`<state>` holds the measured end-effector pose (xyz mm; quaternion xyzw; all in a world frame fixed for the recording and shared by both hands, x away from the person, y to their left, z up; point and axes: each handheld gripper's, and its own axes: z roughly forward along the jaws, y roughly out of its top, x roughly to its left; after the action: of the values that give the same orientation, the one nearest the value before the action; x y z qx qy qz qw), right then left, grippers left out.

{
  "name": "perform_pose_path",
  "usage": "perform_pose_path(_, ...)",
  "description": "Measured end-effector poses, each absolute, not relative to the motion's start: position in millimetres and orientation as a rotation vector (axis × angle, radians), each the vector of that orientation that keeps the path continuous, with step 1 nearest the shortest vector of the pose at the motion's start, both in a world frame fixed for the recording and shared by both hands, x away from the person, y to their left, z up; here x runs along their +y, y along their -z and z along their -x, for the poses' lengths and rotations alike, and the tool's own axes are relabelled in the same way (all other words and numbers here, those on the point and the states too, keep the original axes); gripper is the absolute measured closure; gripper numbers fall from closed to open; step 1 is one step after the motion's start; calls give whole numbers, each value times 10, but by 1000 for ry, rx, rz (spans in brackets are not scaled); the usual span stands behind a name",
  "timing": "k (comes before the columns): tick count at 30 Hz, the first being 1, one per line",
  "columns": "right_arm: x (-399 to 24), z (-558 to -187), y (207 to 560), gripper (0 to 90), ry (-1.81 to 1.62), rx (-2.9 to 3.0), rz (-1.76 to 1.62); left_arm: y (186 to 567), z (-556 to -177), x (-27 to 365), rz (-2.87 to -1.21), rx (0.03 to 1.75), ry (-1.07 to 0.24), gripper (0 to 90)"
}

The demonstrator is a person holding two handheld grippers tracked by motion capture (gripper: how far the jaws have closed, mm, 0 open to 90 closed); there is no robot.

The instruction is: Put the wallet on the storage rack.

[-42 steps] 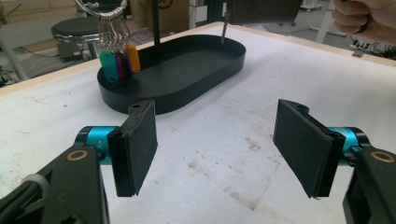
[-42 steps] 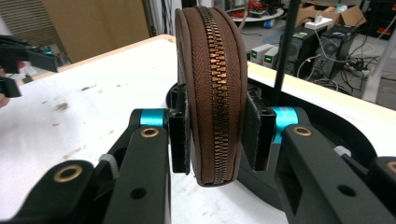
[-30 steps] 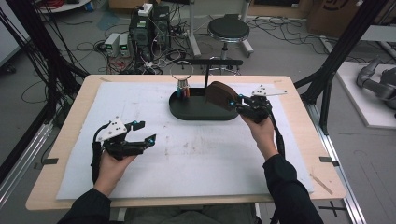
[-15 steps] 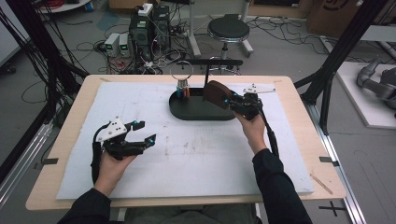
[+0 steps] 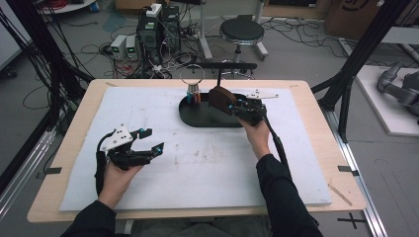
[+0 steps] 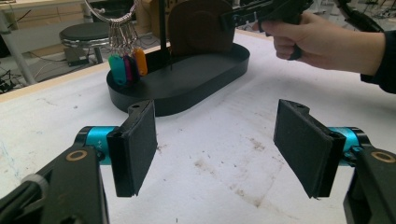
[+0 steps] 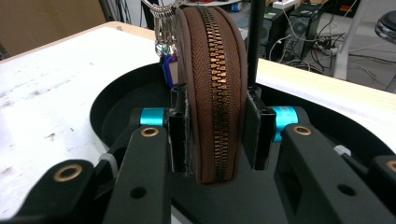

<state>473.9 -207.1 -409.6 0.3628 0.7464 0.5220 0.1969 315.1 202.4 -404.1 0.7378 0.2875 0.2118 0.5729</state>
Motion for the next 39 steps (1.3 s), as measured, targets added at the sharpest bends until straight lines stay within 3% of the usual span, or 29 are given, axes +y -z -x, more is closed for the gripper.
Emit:
perform_pose_path(19,-1963,-4848,4344,681,-1475,2066,-1051,4053,-3125,2023,-1738,669,-489,301)
perform_pose_path(39,-1953,-4879,4371,679,-1485,2072,-1072,4078,-3071,2079,-1743,663,-483,301)
